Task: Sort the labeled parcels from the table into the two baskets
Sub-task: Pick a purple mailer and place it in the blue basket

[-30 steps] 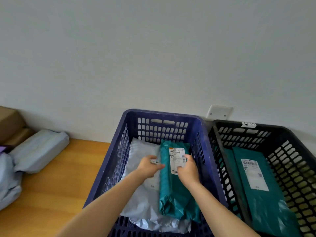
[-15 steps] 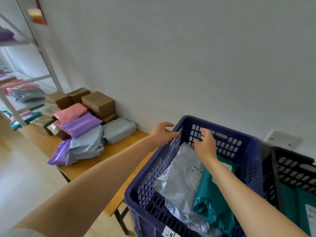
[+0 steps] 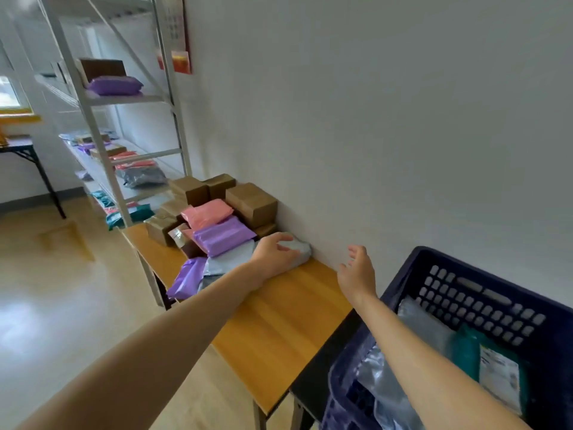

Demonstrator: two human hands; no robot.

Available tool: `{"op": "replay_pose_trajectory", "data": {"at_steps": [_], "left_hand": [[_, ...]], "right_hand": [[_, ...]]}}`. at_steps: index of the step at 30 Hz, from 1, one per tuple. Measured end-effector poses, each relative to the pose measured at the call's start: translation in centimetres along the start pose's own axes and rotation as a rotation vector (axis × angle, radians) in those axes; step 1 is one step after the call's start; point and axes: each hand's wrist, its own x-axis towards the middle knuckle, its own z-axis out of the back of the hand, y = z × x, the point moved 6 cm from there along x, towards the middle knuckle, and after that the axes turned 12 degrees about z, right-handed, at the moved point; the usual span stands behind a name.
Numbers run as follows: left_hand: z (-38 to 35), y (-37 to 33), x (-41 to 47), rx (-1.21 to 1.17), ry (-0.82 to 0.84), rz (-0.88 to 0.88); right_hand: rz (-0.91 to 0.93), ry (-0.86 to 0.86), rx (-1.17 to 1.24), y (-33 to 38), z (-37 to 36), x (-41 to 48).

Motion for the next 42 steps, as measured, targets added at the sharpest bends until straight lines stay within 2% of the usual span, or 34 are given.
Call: {"op": "replay_pose_trajectory", "data": {"at_steps": [5, 9, 13, 19, 27, 35, 42], "left_hand": [[7.6, 3.0, 3.3, 0.043, 0.002, 0.011], [13.5, 5.2, 5.8, 0.22, 0.001, -0.059], [18.4, 7.8, 8.7, 0.285, 0.034, -0.042], [23.6, 10.9, 12.9, 0.237, 0.037, 0.033], [26.8, 13.7, 19.7, 0.215, 0.035, 0.11], [27.4, 14.8, 27.8, 0.295, 0.033, 0.181], [28.4, 14.8, 34.4, 0.448, 0.019, 0.159]], "right_hand": [[-0.043, -0.004, -0.01, 2.6, -7.6, 0.8], [-0.078, -0.009, -0.009, 4.3, -13.7, 1.4], [-0.128, -0.008, -0.016, 5.3, -19.1, 1.8], [-0.19, 0.011, -0.018, 5.3, -24.5, 3.1], [-0.213, 0.072, -0.052, 3.4, -30.8, 6.9], [-0.258, 0.165, -0.002, 1.0, -37.3, 12.3], [-0.353, 0.174, 0.041, -1.7, -41.0, 17.2]]}}
